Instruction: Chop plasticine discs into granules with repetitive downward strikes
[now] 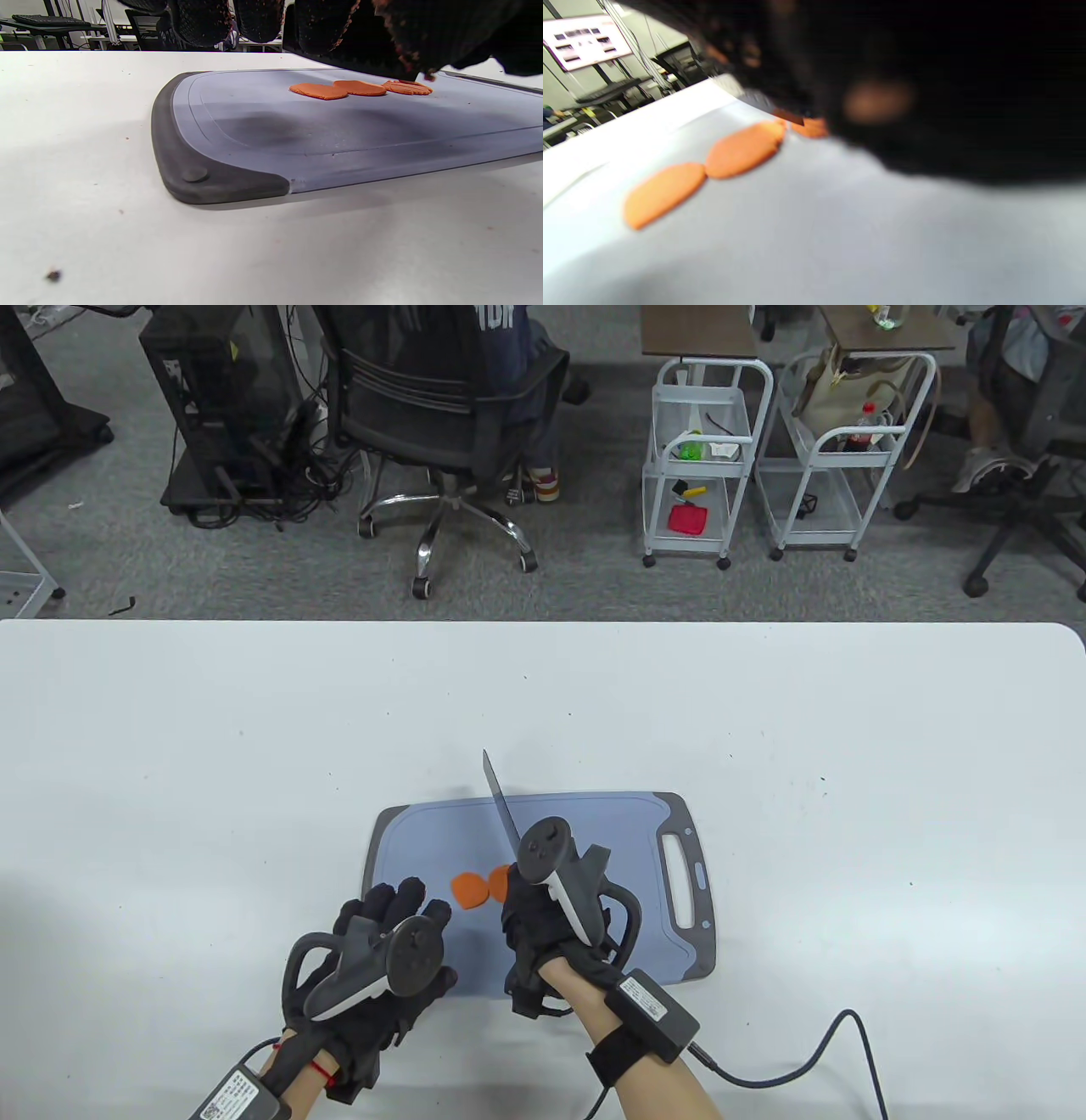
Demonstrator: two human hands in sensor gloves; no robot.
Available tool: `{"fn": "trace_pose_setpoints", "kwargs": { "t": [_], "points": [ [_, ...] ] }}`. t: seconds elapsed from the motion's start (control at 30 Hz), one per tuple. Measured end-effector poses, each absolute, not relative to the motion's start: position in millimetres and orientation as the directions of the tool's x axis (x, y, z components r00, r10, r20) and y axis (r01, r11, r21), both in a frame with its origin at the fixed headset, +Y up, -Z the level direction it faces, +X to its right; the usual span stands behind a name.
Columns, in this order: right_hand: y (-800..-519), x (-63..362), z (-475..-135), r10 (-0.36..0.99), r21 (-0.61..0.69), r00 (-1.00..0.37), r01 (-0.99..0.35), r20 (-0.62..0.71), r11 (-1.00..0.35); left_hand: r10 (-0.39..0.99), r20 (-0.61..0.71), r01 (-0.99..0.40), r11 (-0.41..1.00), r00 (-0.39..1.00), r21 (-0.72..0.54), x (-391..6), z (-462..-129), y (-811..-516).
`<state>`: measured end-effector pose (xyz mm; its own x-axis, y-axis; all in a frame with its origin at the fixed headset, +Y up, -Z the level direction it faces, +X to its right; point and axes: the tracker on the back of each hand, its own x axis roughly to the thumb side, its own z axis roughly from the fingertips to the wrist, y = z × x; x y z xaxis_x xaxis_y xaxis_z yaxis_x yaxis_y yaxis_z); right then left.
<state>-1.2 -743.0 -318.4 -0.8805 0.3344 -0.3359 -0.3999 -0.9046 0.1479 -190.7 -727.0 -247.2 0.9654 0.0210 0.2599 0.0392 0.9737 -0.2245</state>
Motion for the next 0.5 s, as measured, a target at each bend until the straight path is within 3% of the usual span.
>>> {"fn": "trace_pose_setpoints", "kwargs": {
  "t": [0.23,0.3,0.43,0.5],
  "points": [
    [-746,-12,-339,0.323,0.098,-0.877,-0.379,-0.356,-0.920,0.035,0.243,0.021,0.974,0.969,-0.224,-193,-248,-727],
    [-744,-8,-345,0.353,0.131,-0.849,-0.432,-0.393,-0.892,0.038,0.242,0.018,0.974,0.970,-0.226,-194,-248,-727],
    [-728,-5,-334,0.405,0.070,-0.843,-0.456,-0.355,-0.887,0.038,0.239,0.018,0.973,0.970,-0.229,-196,-250,-727],
    [-727,-8,-330,0.387,0.097,-0.860,-0.440,-0.333,-0.893,0.034,0.239,0.020,0.975,0.970,-0.223,-197,-251,-726]
  ]
}}
